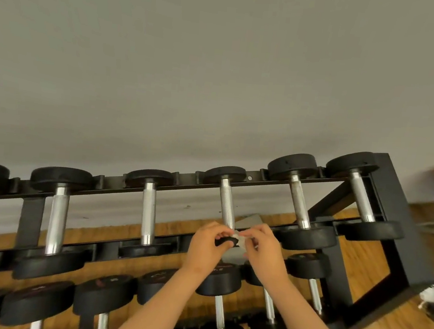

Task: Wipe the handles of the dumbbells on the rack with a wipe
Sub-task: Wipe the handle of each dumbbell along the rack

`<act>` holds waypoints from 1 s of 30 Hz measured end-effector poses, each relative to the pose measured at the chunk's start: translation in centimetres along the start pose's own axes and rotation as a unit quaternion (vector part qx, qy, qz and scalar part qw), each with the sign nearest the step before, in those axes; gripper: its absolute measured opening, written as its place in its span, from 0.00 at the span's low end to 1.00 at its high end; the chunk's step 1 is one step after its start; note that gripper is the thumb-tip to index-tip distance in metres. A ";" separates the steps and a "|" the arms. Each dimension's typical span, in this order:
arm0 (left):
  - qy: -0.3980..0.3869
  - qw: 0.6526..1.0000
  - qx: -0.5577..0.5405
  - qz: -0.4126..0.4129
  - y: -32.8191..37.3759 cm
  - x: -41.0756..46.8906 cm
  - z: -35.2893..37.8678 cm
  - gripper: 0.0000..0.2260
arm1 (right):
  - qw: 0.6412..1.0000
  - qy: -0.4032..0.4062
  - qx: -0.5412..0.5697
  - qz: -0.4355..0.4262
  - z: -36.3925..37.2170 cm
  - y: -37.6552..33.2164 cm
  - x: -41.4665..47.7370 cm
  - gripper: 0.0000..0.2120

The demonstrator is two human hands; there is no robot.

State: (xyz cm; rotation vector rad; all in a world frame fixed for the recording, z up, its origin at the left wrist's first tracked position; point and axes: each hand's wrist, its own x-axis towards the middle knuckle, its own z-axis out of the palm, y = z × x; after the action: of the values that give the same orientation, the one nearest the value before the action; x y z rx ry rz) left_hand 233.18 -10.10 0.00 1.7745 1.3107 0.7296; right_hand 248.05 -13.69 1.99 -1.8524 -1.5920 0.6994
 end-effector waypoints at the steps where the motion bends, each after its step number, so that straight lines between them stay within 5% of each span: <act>1: 0.009 1.000 0.006 0.002 -0.1 -0.1 0.2 0.10 | 1.000 -0.012 0.001 -0.002 -0.1 0.1 -0.1 0.09; 7: 0.035 0.999 0.016 -0.013 0.4 -0.6 0.8 0.12 | 0.995 -0.094 -0.016 -0.043 -1.1 1.3 0.6 0.10; 17: 0.108 0.992 0.030 -0.056 1.8 -1.5 1.9 0.12 | 0.989 -0.112 0.016 -0.097 -0.7 3.7 0.1 0.05; 30: 0.107 0.990 0.058 -0.070 2.2 -1.3 2.1 0.11 | 0.990 -0.062 0.113 -0.062 -0.3 2.8 1.5 0.05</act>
State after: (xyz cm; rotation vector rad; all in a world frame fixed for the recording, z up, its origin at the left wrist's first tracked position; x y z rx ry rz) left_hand 235.58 -12.25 0.77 1.7087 1.6333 0.7962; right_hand 250.34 -12.54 0.17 -1.5606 -1.6158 0.9127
